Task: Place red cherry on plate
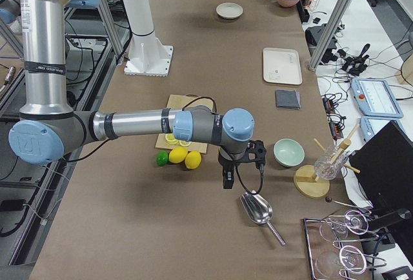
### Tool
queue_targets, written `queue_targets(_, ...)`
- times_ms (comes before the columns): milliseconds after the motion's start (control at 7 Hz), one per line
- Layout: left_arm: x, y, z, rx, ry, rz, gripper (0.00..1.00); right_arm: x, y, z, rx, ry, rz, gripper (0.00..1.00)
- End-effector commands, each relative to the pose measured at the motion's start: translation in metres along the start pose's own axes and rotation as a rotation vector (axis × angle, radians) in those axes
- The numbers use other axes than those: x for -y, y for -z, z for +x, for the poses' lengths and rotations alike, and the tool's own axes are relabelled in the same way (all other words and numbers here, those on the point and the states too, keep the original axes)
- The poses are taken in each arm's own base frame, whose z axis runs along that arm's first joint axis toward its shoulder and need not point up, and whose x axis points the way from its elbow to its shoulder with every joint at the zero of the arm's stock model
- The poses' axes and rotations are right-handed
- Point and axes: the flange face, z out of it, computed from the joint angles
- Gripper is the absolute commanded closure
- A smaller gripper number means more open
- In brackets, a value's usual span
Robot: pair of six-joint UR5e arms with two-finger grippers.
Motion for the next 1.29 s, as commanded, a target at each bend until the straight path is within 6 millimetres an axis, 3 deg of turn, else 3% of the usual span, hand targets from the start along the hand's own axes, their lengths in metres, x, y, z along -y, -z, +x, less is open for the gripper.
queue_targets(0, 0.008, -0.007, 0.026, -0.086, -0.107, 0.051, 0.02, 0.0, 0.001, -0.001, -0.001, 0.002, 0.003, 0.0)
queue_targets(286, -0.003, -0.066, 0.04, -0.149, -0.25, 0.14, 0.02, 0.0, 0.003, -0.002, -0.003, 0.005, 0.006, 0.0)
queue_targets(429, -0.004, -0.098, 0.067, -0.201, -0.084, 0.108, 0.02, 0.0, 0.003, -0.002, -0.004, 0.005, 0.006, 0.0)
queue_targets(571, -0.006, -0.123, 0.107, -0.236, -0.039, 0.086, 0.02, 0.0, 0.003, -0.002, -0.006, 0.005, 0.006, 0.0)
queue_targets(714, -0.013, -0.145, 0.127, -0.203, -0.083, 0.113, 0.02, 0.001, 0.004, -0.002, -0.007, 0.005, 0.008, 0.0)
queue_targets(1000, -0.042, -0.198, 0.132, -0.193, -0.135, 0.163, 0.02, -0.001, 0.005, 0.001, -0.007, 0.0, 0.011, 0.0)
queue_targets(1143, -0.046, -0.204, 0.137, -0.198, -0.133, 0.148, 0.03, -0.002, 0.007, 0.002, -0.007, -0.003, 0.014, 0.0)
